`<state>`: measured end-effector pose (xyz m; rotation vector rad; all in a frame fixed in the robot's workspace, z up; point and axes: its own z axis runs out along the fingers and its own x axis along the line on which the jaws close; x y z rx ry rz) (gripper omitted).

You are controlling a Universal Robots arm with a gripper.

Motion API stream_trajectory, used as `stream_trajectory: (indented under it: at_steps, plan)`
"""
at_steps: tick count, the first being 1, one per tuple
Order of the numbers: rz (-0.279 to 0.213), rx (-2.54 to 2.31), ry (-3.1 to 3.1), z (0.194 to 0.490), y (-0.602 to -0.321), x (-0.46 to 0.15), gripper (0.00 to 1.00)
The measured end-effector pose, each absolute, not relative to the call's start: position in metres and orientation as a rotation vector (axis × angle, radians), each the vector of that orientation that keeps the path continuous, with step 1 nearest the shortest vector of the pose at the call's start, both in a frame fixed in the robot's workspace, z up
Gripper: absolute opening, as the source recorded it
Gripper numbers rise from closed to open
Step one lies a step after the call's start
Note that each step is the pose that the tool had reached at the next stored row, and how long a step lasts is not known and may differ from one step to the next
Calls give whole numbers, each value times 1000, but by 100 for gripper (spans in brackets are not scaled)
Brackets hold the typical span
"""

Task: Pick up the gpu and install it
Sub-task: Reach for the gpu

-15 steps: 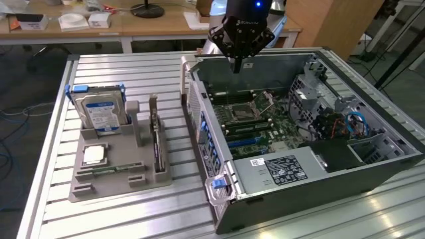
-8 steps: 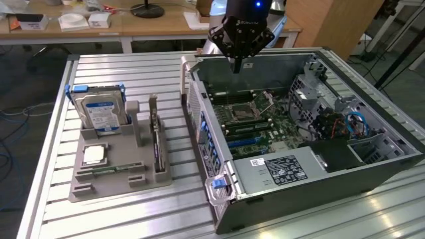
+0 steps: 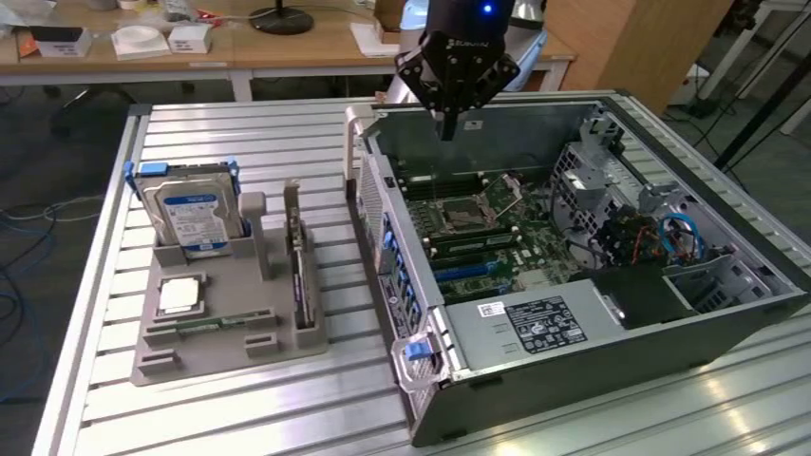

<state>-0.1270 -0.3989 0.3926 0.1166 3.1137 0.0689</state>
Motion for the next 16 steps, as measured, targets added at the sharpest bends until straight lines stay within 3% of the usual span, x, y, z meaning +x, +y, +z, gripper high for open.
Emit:
stream_trajectory:
  at_steps: [16]
  plan:
    - [69,117,3114,390,-399,-142,11]
